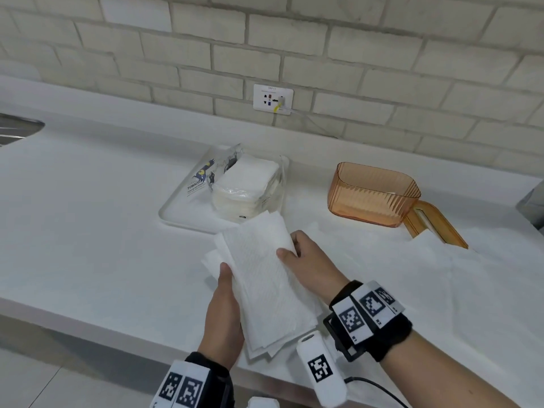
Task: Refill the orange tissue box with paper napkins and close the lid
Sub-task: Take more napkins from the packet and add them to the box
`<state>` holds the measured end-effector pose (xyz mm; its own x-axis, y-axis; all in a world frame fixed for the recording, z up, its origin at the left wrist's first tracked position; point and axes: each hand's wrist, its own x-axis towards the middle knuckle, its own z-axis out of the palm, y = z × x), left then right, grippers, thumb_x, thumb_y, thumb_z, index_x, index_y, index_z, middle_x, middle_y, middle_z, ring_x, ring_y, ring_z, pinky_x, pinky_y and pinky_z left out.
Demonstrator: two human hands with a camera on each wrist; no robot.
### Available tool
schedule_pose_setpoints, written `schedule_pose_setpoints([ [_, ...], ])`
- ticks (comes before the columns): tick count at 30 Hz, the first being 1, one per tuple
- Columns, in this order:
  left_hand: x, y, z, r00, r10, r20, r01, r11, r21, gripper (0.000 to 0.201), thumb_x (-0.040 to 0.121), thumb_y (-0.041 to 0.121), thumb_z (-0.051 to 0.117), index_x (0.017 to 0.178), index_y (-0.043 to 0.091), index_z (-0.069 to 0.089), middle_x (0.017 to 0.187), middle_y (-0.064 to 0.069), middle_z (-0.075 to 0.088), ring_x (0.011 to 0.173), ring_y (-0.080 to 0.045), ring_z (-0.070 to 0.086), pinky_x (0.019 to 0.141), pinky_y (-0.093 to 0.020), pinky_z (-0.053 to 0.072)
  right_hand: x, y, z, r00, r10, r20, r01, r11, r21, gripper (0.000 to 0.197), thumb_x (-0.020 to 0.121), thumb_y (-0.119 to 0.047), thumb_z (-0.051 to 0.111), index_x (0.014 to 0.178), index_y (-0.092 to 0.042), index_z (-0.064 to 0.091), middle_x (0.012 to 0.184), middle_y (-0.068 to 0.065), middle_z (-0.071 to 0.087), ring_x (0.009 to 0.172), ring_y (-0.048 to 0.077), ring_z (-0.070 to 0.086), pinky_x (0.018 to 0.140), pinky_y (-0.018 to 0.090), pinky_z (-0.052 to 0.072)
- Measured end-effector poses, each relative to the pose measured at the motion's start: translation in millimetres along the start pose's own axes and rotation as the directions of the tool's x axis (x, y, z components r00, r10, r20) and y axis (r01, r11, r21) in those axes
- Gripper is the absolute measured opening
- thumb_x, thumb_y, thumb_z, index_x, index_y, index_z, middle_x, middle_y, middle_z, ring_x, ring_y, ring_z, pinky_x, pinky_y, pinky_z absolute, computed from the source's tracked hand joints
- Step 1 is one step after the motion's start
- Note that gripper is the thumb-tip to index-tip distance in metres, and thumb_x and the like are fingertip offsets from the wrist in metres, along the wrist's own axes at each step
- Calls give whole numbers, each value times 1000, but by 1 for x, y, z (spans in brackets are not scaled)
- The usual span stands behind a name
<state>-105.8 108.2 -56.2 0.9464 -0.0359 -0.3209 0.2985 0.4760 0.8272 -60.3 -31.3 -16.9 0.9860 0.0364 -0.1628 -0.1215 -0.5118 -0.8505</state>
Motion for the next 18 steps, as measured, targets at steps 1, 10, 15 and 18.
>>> schedule_pose_setpoints([
  [1,0,0,1,1000,-2,3,2,1000,-4,39,100,46,29,102,25,62,88,6,76,85,-11,71,73,-29,49,1,1,0,999,-14,-34,15,1000,25,5,95,-20,48,98,-16,45,99,2,59,85,15,54,63,20,38],
  [10,5,-2,0,999,27,38,-29,998,55,43,100,48,26,105,25,61,93,7,76,88,-6,71,77,-27,47,5,2,-13,961,-147,-235,160,987,36,14,91,-9,54,84,-20,52,98,2,64,86,20,58,73,25,45],
  [15,6,-4,2,999,43,2,-42,986,163,49,96,57,24,108,29,63,104,3,74,103,-18,67,94,-39,49,6,-6,-7,976,-203,-81,196,976,-92,22,96,-9,41,117,-14,44,107,6,61,94,19,58,77,27,46],
  [18,6,-3,2,998,59,11,-60,980,191,60,86,69,26,116,31,62,112,3,71,108,-18,65,99,-42,47,8,-11,-1,983,-185,-10,182,972,-150,41,97,-8,36,136,-15,31,114,10,58,99,23,58,81,31,47],
])
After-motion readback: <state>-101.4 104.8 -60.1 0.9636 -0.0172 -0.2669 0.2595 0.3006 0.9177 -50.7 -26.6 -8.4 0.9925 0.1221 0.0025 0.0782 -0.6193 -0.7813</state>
